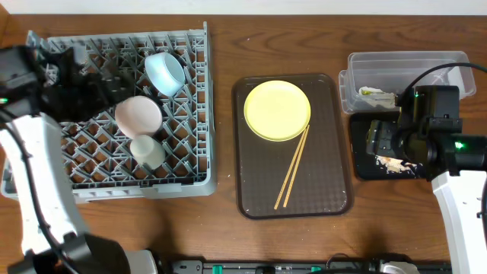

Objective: Sort waste into correct bins and load items into the dishwasher rack
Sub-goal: 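Reach left gripper to the yellow plate rim and grasp it, then carry the yellow plate and stand it upright in the rack's right side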

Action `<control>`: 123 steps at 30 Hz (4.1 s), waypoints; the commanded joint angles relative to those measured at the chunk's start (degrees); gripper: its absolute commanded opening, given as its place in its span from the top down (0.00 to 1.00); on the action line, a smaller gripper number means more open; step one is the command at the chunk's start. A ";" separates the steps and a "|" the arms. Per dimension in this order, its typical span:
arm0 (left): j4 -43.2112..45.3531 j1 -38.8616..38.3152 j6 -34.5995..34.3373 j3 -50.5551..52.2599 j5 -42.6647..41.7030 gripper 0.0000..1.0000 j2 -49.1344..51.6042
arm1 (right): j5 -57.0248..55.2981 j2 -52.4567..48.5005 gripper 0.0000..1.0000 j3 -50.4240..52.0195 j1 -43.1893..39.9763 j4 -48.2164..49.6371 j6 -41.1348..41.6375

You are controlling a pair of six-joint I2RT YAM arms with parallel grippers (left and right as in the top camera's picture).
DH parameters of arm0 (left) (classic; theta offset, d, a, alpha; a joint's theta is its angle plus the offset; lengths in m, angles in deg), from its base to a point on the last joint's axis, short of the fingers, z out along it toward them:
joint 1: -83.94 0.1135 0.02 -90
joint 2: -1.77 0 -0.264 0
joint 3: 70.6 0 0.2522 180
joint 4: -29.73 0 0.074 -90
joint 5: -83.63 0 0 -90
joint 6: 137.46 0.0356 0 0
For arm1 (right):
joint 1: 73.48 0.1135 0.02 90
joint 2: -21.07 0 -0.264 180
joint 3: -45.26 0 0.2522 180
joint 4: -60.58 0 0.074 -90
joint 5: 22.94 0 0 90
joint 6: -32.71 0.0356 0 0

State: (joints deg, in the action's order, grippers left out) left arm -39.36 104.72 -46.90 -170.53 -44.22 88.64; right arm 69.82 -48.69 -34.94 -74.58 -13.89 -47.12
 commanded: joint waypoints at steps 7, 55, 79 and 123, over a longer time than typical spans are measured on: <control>2.89 -27.39 -0.87 -0.50 23.17 0.09 2.78 | -1.16 -0.02 0.28 -0.59 -0.39 -0.26 1.81; 19.74 -62.38 4.33 0.92 40.26 0.94 34.49 | -1.25 -0.02 0.27 -0.59 -0.39 -1.92 2.19; 10.62 -46.47 -5.92 -2.29 21.09 0.94 1.11 | -1.27 0.00 0.27 -0.59 -0.39 -1.92 1.75; 10.45 -4.50 -7.06 -1.18 -14.71 0.21 11.23 | -1.27 0.00 0.26 -0.59 -0.39 -2.56 1.33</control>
State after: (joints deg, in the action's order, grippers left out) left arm -28.67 100.33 -54.11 -171.69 -60.57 104.85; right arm 68.93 -48.69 -34.94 -74.58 -16.38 -45.74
